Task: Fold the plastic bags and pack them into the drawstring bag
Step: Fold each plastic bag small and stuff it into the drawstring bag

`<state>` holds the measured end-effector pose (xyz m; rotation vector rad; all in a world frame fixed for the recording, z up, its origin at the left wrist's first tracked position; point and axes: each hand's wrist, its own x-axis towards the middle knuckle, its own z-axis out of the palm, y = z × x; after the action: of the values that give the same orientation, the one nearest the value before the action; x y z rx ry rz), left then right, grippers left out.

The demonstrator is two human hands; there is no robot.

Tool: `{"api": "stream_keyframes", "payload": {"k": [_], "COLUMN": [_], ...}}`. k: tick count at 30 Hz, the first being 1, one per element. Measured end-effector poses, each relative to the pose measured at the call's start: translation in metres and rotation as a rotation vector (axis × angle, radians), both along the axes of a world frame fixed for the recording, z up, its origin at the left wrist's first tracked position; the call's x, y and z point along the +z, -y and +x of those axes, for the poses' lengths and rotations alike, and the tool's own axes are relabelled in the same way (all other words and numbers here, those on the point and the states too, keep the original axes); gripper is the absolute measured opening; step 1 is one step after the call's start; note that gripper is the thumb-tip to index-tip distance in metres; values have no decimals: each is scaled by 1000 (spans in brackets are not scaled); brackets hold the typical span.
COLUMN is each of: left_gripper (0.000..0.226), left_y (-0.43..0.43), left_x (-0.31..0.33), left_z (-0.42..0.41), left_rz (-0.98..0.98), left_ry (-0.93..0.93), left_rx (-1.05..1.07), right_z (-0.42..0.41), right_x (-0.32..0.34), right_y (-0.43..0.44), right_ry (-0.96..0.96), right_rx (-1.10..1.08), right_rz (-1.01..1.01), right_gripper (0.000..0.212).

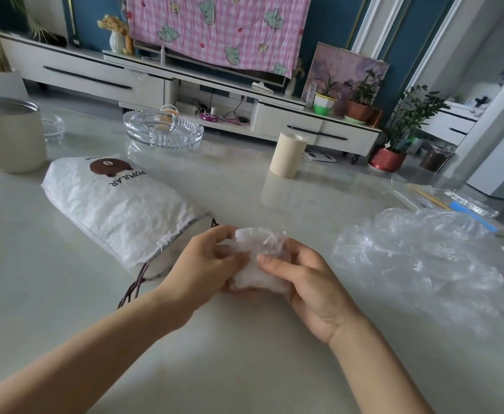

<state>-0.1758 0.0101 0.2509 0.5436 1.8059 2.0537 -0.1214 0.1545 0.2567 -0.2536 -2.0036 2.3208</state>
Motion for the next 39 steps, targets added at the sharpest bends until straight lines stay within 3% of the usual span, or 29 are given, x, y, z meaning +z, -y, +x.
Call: {"api": "stream_keyframes", "payload": {"k": [3,7,11,14,18,21,23,25,27,31,34,37,39], "left_gripper": [13,25,20,6,22,26,23,17,16,16,14,17,16], "left_y": [0,-3,-3,-5,-3,1,2,2,2,3,3,1,3], "left_x": [1,6,8,4,0,3,4,5,5,6,7,13,19], "left_z": [3,2,-2,0,-4,-9,-8,-5,-3,-4,-6,-3,1], "left_rz": [44,151,265,188,119,1,-93,-141,-142,-136,-104,41,4], "left_ry": [9,217,449,338,169,-63,-231,-348,-382,-351,-242,183,376], "left_rx": [9,-31,-70,-43,87,155,154,117,99,136,134,-10,-129], "right_z": [-1,-1,-1,-2,1,2,3,6,6,5,7,6,6], "right_x": [0,3,2,1,4,8,11,11,8,4,3,1,3], "right_y": [1,4,5,4,2,-8,-12,-6,2,5,5,7,9], "right_ry": [-24,-64,-122,-139,-114,-109,-128,-90,-36,-44,-90,-185,-206], "right_rx": [-41,-57,-115,-137,-52,-128,-156,-43,17,-11,77,16,51], "right_rz": [-48,-65,131,263,279,237,231,237,321,468,468,498,379], "right_gripper": [12,41,58,58,47,20,20,24,28,8,12,20,15]}}
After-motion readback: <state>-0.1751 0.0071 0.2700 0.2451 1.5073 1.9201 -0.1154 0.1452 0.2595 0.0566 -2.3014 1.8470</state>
